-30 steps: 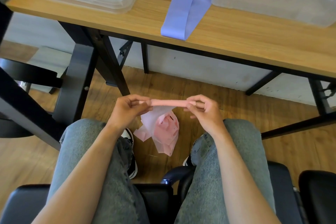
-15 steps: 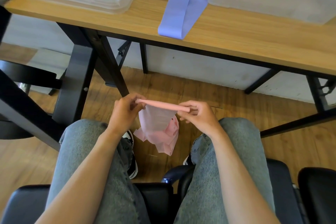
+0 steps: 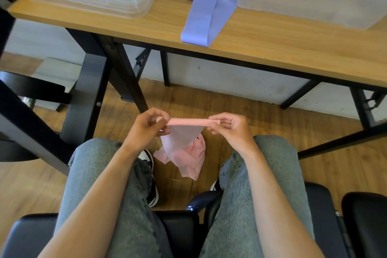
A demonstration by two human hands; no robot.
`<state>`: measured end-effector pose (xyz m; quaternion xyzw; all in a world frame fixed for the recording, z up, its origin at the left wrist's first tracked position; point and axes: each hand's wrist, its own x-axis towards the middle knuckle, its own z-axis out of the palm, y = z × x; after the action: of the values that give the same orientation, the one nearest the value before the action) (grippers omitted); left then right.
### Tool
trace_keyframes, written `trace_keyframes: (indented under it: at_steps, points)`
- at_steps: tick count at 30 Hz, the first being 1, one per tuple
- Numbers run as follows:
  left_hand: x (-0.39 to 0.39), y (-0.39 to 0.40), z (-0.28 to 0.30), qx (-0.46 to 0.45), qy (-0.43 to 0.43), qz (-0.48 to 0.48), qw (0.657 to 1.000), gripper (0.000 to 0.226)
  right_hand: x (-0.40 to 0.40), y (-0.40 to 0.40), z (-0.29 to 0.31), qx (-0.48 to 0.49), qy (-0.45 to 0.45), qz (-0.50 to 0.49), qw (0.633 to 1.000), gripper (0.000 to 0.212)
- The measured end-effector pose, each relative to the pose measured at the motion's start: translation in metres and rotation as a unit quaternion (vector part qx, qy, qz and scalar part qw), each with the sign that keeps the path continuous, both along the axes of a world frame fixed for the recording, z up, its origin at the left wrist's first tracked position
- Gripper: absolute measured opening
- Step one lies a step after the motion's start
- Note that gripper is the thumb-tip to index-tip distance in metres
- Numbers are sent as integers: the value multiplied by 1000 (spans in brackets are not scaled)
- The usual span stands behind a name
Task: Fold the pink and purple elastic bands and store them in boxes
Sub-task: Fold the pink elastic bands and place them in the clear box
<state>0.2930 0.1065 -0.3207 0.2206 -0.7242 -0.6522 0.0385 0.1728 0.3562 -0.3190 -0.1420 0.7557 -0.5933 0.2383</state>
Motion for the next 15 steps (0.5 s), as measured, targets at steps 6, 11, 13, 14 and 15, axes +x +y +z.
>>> trace_keyframes:
  at_steps: [6,11,13,14,15]
  points:
    - [2,-2,-2,7,9,-20,1000,30,3,1,6,-34,-121,35,991,36]
    - [5,-8,-7,-101,4,-50,994,35,3,1,-3,52,-4,65,996,34]
    - [6,-6,-10,-189,1,-59,980,31,4,-1,-7,90,74,60,991,27]
    - [6,-4,-11,-224,0,-60,973,29,5,-2,-7,106,101,52,988,25]
    - [6,-3,-12,-251,3,-57,966,26,6,-4,-7,119,121,43,985,23]
